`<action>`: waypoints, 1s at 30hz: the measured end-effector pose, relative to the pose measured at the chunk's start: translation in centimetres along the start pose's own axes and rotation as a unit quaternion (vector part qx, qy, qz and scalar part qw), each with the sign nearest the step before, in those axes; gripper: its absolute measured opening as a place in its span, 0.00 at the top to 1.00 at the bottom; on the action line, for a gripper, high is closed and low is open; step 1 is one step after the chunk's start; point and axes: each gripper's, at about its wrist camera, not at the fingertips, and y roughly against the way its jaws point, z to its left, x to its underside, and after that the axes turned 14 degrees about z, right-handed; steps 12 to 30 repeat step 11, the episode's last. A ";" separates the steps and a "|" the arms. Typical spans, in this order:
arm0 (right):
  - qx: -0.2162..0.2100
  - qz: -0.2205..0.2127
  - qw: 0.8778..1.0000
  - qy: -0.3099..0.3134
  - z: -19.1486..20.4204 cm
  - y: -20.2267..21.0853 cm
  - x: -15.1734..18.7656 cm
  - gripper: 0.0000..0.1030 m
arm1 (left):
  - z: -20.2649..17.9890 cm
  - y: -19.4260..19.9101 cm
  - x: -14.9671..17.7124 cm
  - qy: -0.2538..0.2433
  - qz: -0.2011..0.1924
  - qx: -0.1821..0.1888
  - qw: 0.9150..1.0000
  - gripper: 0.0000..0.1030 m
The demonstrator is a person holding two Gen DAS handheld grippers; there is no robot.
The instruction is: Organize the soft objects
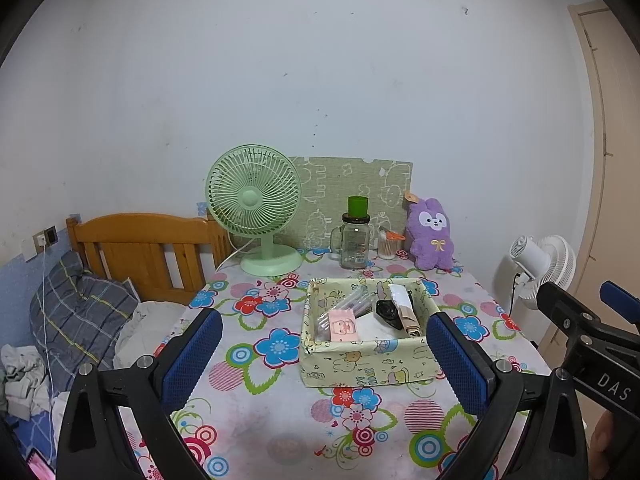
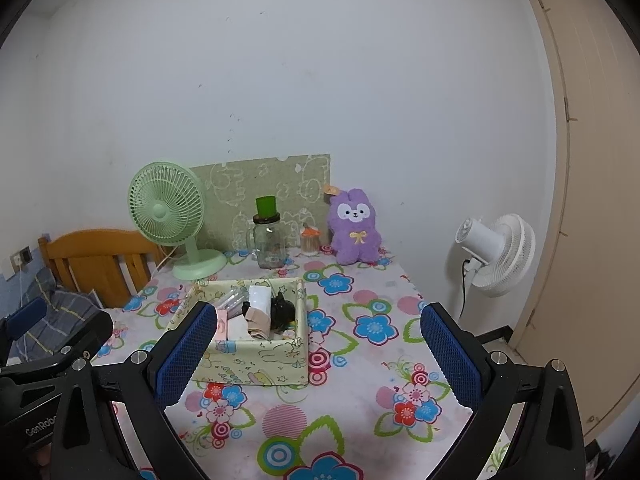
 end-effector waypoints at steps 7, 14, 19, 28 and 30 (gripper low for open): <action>-0.001 -0.001 1.000 -0.002 -0.1 0.1 0.0 0.00 | -0.3 0.0 0.1 -0.003 0.002 0.001 1.000 0.00; 0.000 0.000 1.000 -0.002 -0.2 0.1 0.1 0.00 | -0.5 0.1 0.2 -0.004 0.002 0.002 1.000 0.00; 0.000 0.000 1.000 -0.002 -0.2 0.1 0.1 0.00 | -0.5 0.1 0.2 -0.004 0.002 0.002 1.000 0.00; 0.000 0.000 1.000 -0.002 -0.2 0.1 0.1 0.00 | -0.5 0.1 0.2 -0.004 0.002 0.002 1.000 0.00; 0.000 0.000 1.000 -0.002 -0.2 0.1 0.1 0.00 | -0.5 0.1 0.2 -0.004 0.002 0.002 1.000 0.00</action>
